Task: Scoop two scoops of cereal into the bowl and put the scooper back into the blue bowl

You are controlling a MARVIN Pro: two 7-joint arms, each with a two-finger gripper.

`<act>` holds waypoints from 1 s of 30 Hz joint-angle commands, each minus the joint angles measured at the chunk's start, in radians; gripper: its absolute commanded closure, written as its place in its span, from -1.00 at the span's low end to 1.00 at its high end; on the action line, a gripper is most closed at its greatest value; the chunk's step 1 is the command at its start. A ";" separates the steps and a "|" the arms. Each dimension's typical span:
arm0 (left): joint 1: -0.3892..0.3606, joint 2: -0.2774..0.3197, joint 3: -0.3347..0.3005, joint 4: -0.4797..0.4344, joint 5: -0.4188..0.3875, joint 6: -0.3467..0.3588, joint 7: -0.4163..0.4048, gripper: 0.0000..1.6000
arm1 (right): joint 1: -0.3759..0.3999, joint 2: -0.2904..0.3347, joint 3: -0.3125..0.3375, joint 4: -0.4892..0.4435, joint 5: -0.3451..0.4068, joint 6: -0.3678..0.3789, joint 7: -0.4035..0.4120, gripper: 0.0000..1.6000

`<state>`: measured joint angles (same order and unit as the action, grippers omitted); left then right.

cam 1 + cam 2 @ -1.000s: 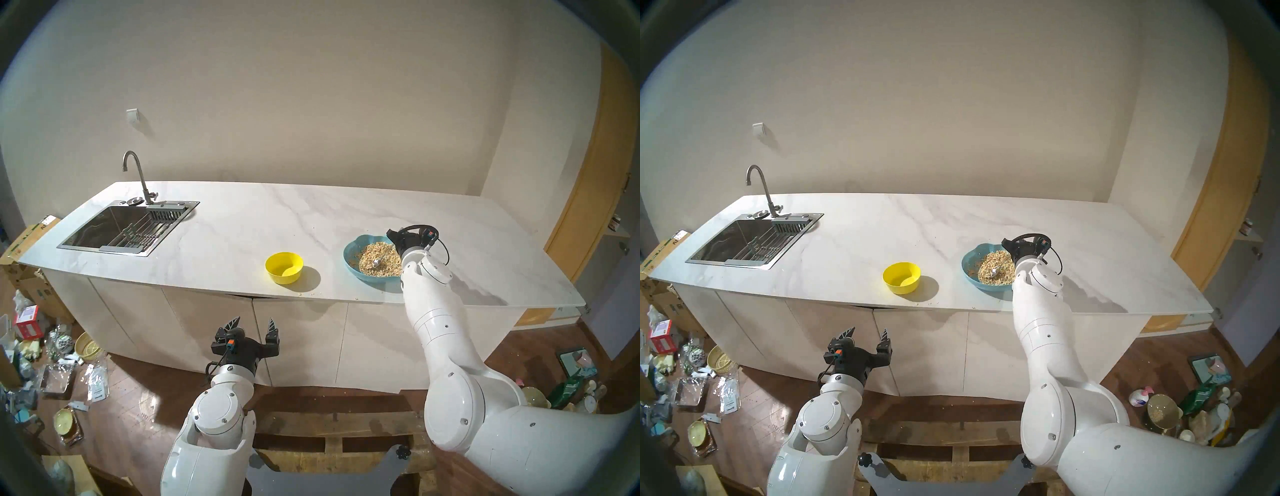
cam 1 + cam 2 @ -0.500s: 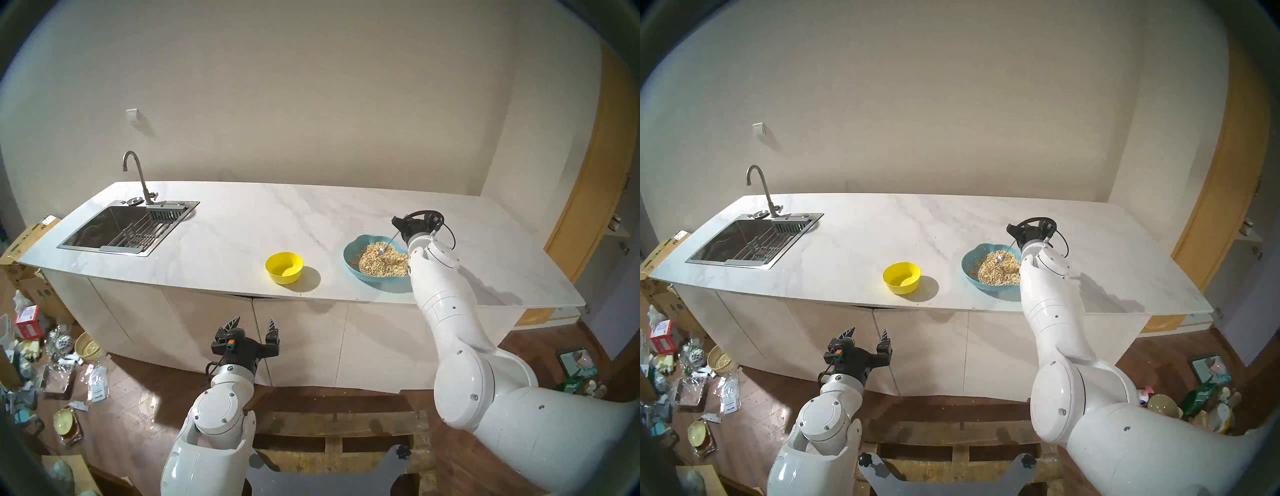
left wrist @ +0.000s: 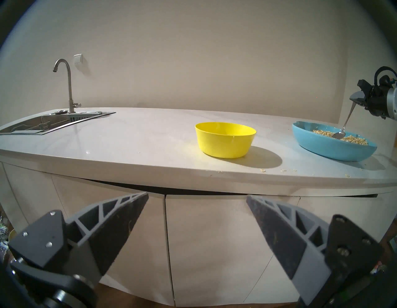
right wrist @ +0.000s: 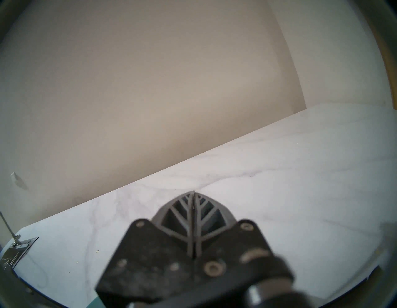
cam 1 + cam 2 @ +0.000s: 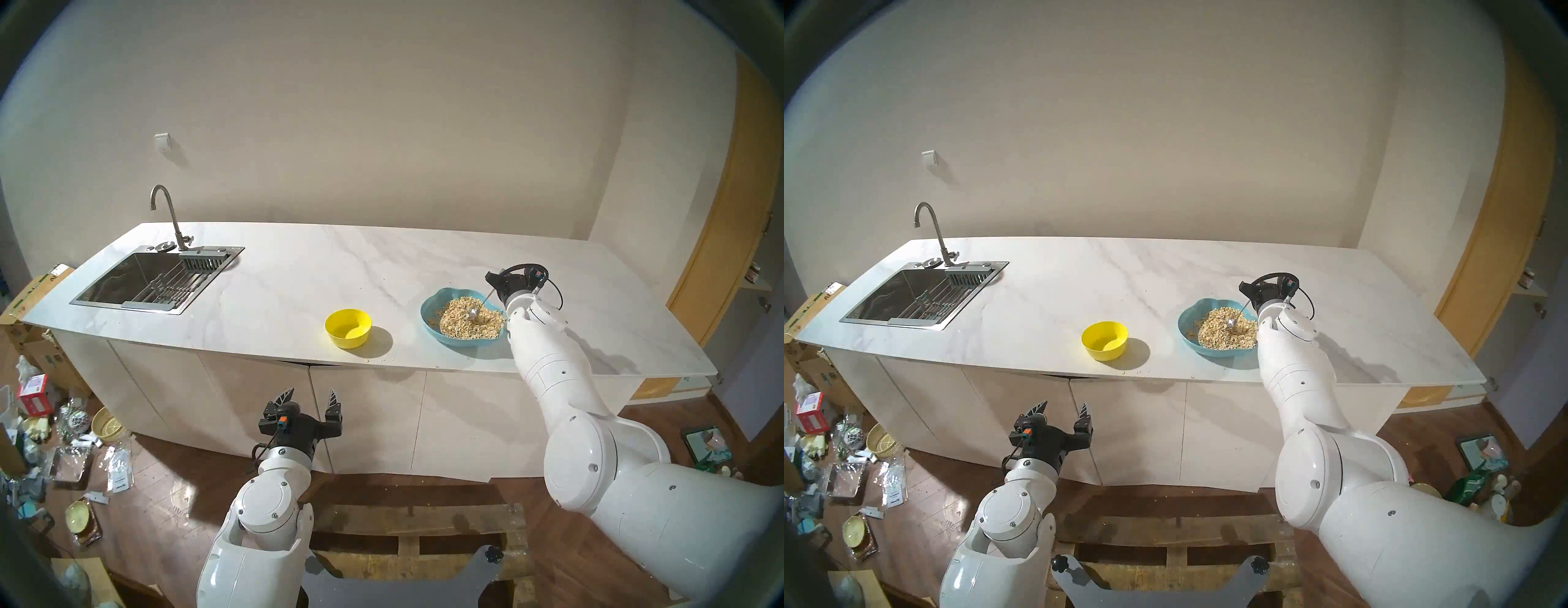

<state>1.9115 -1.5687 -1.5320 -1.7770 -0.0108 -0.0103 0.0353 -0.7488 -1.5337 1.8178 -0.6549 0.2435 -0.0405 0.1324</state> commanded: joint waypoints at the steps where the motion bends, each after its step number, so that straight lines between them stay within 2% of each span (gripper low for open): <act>1: -0.006 0.000 0.002 -0.025 -0.002 -0.006 -0.003 -1.00 | 0.057 0.022 0.000 -0.001 0.001 -0.036 0.021 1.00; 11: -0.005 0.000 0.002 -0.026 -0.002 -0.006 -0.004 -1.00 | 0.034 0.020 -0.003 0.003 0.002 -0.078 0.046 1.00; 16: -0.005 0.000 0.002 -0.026 -0.002 -0.006 -0.004 -1.00 | -0.006 0.026 -0.056 -0.025 -0.046 -0.147 0.048 1.00; 20: -0.005 0.000 0.002 -0.027 -0.002 -0.006 -0.004 -1.00 | -0.033 0.023 -0.074 -0.039 -0.057 -0.169 0.041 1.00; 26: -0.005 0.000 0.002 -0.027 -0.002 -0.006 -0.004 -1.00 | -0.058 0.011 -0.073 -0.059 -0.054 -0.173 0.030 1.00; 30: -0.005 0.000 0.002 -0.027 -0.003 -0.006 -0.004 -1.00 | -0.071 -0.001 -0.066 -0.076 -0.046 -0.149 0.023 1.00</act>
<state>1.9119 -1.5685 -1.5318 -1.7775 -0.0112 -0.0103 0.0353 -0.8211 -1.5191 1.7486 -0.6832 0.1913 -0.1831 0.1612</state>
